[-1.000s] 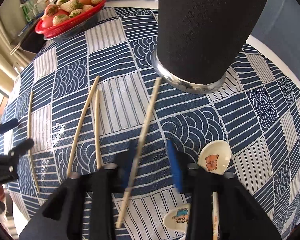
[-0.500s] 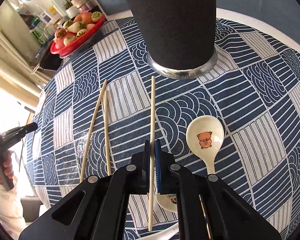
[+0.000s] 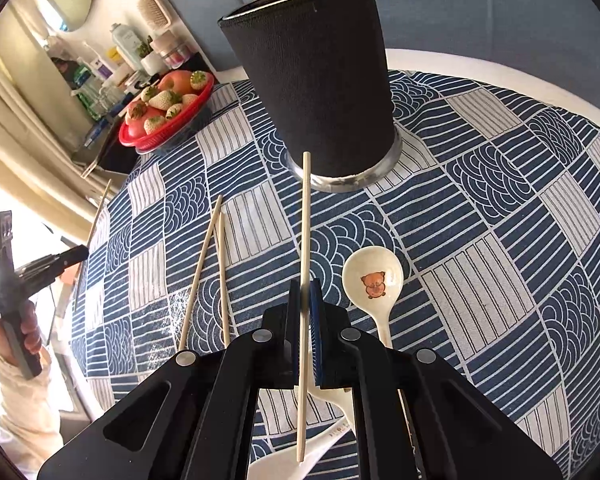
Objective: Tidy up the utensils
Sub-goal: 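Lift both held chopsticks upright and carry them over the black holder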
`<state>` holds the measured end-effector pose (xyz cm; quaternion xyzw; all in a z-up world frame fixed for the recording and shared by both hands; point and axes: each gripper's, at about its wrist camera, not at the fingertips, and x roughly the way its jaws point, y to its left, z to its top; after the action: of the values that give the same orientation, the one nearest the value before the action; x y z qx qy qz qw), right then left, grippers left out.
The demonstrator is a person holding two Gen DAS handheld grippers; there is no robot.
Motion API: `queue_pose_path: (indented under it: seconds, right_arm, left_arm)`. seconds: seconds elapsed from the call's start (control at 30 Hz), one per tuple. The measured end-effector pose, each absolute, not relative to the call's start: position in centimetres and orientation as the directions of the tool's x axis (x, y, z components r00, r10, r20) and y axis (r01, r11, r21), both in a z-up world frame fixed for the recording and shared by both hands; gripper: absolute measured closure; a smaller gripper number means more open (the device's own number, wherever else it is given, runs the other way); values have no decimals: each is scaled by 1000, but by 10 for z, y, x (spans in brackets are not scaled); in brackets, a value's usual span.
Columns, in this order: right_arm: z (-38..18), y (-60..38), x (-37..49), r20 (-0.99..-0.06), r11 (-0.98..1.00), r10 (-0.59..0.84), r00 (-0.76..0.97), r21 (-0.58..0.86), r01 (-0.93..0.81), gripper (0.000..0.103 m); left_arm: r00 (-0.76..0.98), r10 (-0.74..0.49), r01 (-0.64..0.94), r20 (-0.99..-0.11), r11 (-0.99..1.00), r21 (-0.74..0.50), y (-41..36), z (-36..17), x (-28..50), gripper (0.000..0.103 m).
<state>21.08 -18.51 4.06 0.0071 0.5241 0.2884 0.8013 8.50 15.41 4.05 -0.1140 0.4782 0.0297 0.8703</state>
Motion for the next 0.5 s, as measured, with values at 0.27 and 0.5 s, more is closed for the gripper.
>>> queue_pose_path:
  seconds: [0.27, 0.5]
  right_arm:
    - [70, -214, 212, -775, 842, 499, 389, 328, -428, 98]
    - [97, -236, 213, -706, 839, 521, 480, 323, -438, 98]
  left_arm:
    - [695, 12, -114, -718, 989, -93, 134, 75, 90, 98]
    - [765, 10, -79, -644, 994, -78, 121, 82, 106, 98]
